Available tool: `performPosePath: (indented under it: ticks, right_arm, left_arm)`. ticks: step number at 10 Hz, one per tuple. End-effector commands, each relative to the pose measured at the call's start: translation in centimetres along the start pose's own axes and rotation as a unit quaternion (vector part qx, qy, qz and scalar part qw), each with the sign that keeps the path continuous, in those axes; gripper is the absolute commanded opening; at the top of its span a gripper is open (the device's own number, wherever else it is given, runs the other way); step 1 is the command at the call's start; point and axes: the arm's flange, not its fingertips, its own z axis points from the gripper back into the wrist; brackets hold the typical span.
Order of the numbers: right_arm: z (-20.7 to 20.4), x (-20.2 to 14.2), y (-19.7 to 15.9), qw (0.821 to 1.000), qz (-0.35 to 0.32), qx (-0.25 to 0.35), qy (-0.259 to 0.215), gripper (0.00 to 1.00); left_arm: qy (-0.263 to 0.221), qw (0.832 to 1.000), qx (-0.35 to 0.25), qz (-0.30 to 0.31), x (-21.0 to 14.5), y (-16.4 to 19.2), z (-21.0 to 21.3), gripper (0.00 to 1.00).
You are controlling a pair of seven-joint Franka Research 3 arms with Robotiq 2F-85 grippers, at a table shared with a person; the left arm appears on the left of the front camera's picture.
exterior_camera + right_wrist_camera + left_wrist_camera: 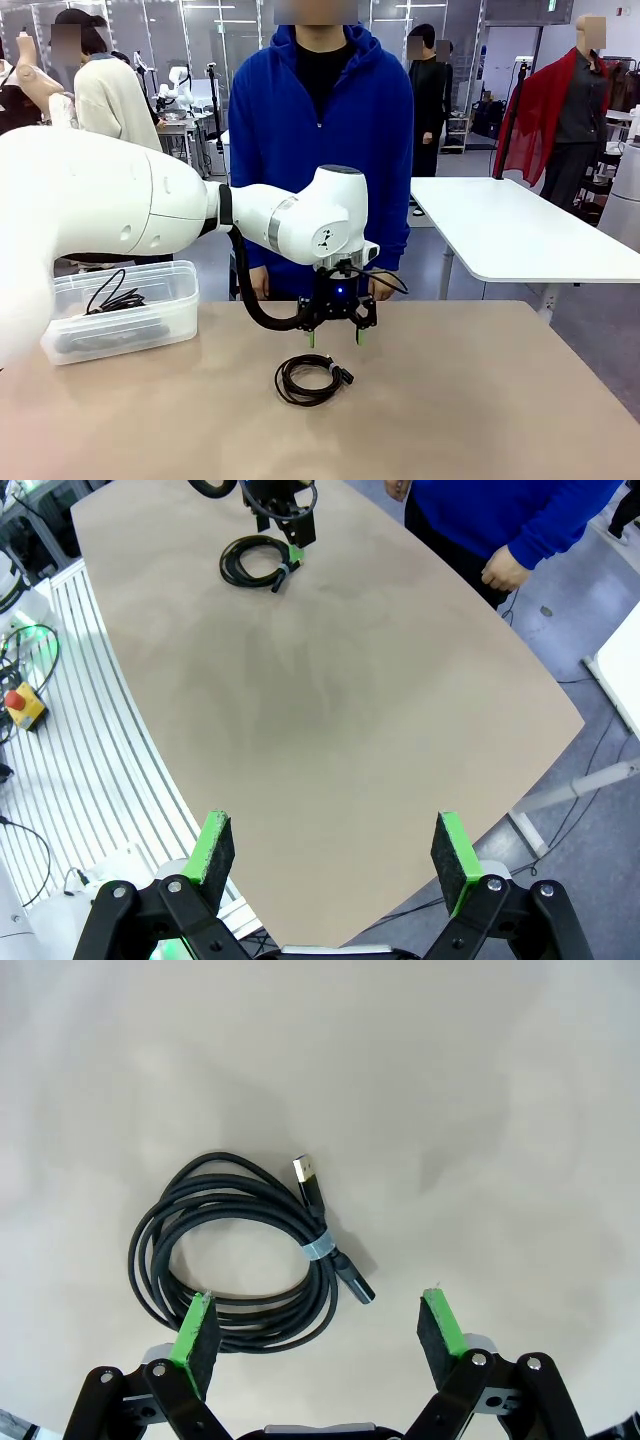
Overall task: Organize and store the cables.
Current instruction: Place the USB Extension Cable into the Organizing box.
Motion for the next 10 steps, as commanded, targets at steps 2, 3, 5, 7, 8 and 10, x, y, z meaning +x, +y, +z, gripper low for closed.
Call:
performPosePath:
  ticks: [2, 3, 5, 7, 8, 10]
  right_arm:
    - [0.0, 0.1, -0.1, 1.0, 0.004, -0.003, -0.002, 1.0]
    - [0.0, 0.1, -0.1, 1.0, 0.004, -0.003, -0.002, 1.0]
    - [0.0, 0.1, -0.1, 1.0, 0.004, -0.003, -0.002, 1.0]
    - [0.0, 0.1, -0.1, 1.0, 0.004, -0.003, -0.002, 1.0]
    - [0.0, 0.1, -0.1, 1.0, 0.004, -0.003, -0.002, 1.0]
    - [0.0, 0.1, -0.1, 1.0, 0.004, -0.003, -0.002, 1.0]
  left_arm:
    - [0.0, 1.0, 0.0, 0.0, 0.0, 0.0, 0.0, 1.0]
    - [-0.011, 1.0, -0.014, -0.017, 0.6, -0.5, -1.4, 1.0]
    - [-0.03, 0.999, -0.009, 0.007, 0.2, -0.6, -2.9, 1.0]
    - [-0.035, 0.999, -0.014, 0.025, -0.2, -0.7, -4.6, 1.0]
    - [-0.024, 0.999, -0.006, 0.031, 0.0, -0.9, -5.5, 1.0]
    - [-0.018, 0.999, 0.001, 0.036, -0.3, -0.8, -5.9, 1.0]
